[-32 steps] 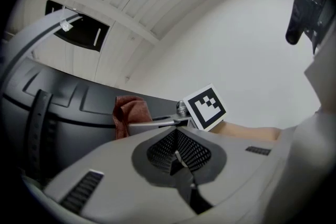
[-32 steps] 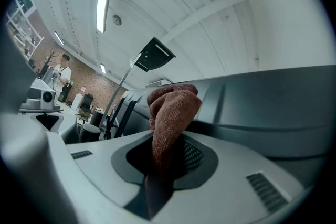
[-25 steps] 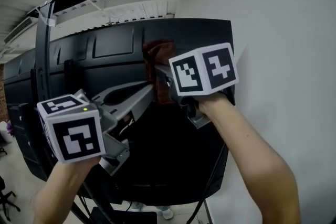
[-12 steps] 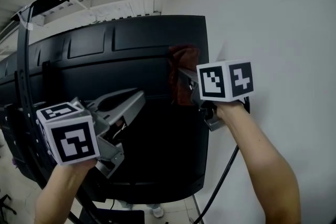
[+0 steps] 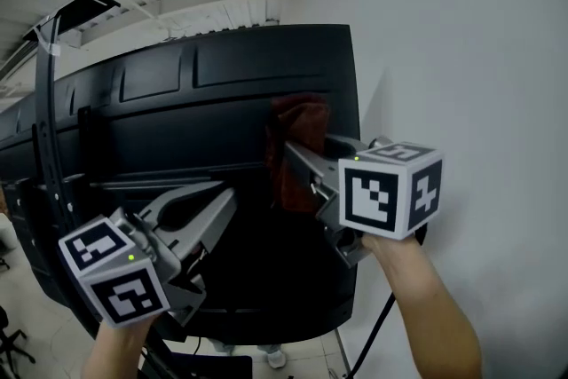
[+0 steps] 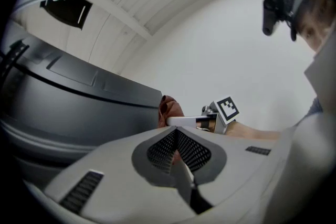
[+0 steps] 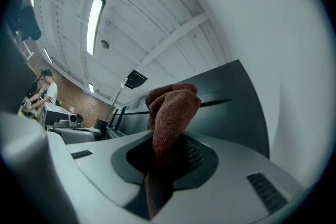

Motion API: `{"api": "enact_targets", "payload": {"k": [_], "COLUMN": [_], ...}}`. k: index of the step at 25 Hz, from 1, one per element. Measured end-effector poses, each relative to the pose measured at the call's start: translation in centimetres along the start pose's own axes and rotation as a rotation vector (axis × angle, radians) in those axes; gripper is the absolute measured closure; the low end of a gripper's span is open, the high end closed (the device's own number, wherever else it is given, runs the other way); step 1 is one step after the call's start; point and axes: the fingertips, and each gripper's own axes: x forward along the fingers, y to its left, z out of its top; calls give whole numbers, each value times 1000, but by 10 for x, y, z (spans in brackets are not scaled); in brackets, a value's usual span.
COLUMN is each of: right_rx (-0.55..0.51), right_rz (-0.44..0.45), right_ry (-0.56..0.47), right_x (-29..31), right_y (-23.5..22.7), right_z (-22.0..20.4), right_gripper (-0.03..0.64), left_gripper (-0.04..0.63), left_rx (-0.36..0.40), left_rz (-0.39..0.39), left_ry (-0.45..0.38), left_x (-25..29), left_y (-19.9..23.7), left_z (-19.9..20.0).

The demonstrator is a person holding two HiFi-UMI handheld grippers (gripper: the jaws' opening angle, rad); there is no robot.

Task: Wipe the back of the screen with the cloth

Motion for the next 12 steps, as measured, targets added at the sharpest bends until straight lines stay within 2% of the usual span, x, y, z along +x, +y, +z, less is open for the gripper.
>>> {"api": "enact_targets", "payload": {"k": [3, 6, 10, 12], "right_rx": [28, 11, -51, -70], "right_rz": [38, 8, -46, -44], "right_ry": [-41, -31, 14, 39], "right_x": [3, 16, 40, 51], "right_y": [32, 46, 55, 61], "right_z": [-30, -64, -97, -110], "right_gripper": [546, 546, 546, 546], "left_gripper": [583, 583, 583, 583], "left_rx": [55, 73, 56, 40], "left_rz": [44, 75, 124, 127], "left_ry": [-1, 21, 38, 38], "left_x": [-17, -26, -35, -37], "left_y": [-2, 0, 9, 10], "left_z": [-27, -51, -75, -82]}}
